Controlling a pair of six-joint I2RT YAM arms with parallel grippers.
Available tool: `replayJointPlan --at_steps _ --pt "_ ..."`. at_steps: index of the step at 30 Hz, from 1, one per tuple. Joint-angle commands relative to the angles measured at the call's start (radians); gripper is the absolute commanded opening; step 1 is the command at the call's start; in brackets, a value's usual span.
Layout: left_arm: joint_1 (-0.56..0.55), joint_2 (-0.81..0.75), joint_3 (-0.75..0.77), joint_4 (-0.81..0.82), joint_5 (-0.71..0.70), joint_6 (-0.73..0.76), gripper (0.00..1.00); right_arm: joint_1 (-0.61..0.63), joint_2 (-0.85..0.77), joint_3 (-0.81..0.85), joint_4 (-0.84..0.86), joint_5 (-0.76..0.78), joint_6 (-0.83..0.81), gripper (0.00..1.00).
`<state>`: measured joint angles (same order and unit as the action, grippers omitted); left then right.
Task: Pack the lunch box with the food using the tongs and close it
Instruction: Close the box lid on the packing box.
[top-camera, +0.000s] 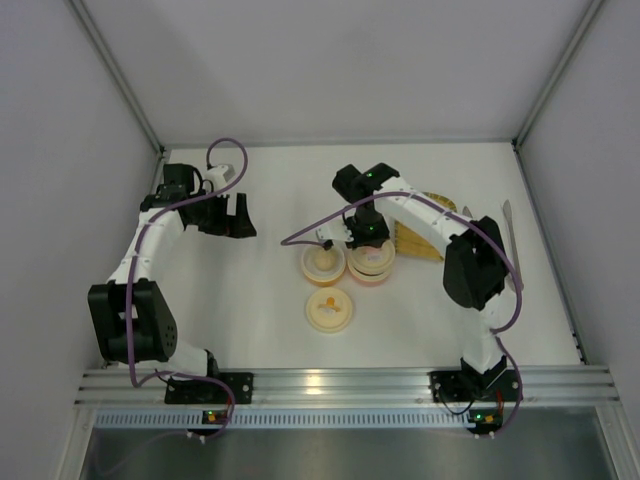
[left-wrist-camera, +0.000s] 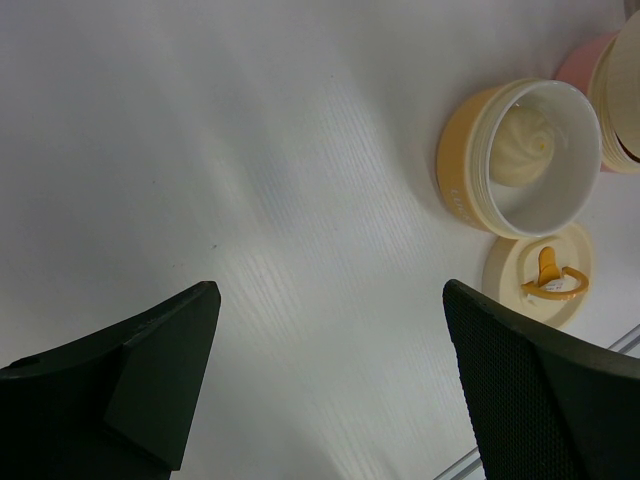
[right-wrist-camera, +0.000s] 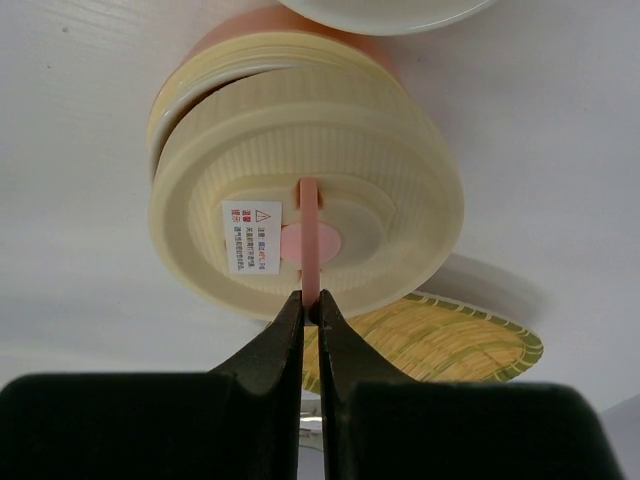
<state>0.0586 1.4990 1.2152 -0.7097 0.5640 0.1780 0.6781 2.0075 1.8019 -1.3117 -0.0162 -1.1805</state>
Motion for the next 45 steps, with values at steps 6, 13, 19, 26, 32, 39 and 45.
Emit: replayJointPlan --at_steps 6,13,19,26,32,39,45 --pt "0.003 0.006 -0.006 0.033 0.017 0.003 0.98 0.024 -0.056 0.022 -0.195 -0.024 0.025 0.04" --pt "0.003 0.001 -0.006 0.038 0.008 0.0 0.98 0.034 -0.062 0.008 -0.195 -0.033 0.044 0.03" --pt "0.003 0.0 -0.002 0.035 0.002 0.005 0.98 0.04 -0.07 0.017 -0.195 -0.037 0.07 0.02" --pt "0.001 0.001 0.0 0.035 0.005 -0.003 0.98 0.04 -0.087 0.02 -0.192 -0.044 0.1 0.0" --pt "0.003 0.006 0.013 0.032 0.004 0.0 0.98 0.04 -0.092 0.001 -0.181 -0.048 0.111 0.0" --pt "0.003 0.007 0.018 0.021 -0.001 0.005 0.98 0.04 -0.093 -0.053 -0.167 -0.044 0.099 0.0" --pt "0.003 0.012 0.017 0.023 -0.001 0.003 0.98 0.032 -0.073 -0.07 -0.135 -0.021 0.111 0.0"
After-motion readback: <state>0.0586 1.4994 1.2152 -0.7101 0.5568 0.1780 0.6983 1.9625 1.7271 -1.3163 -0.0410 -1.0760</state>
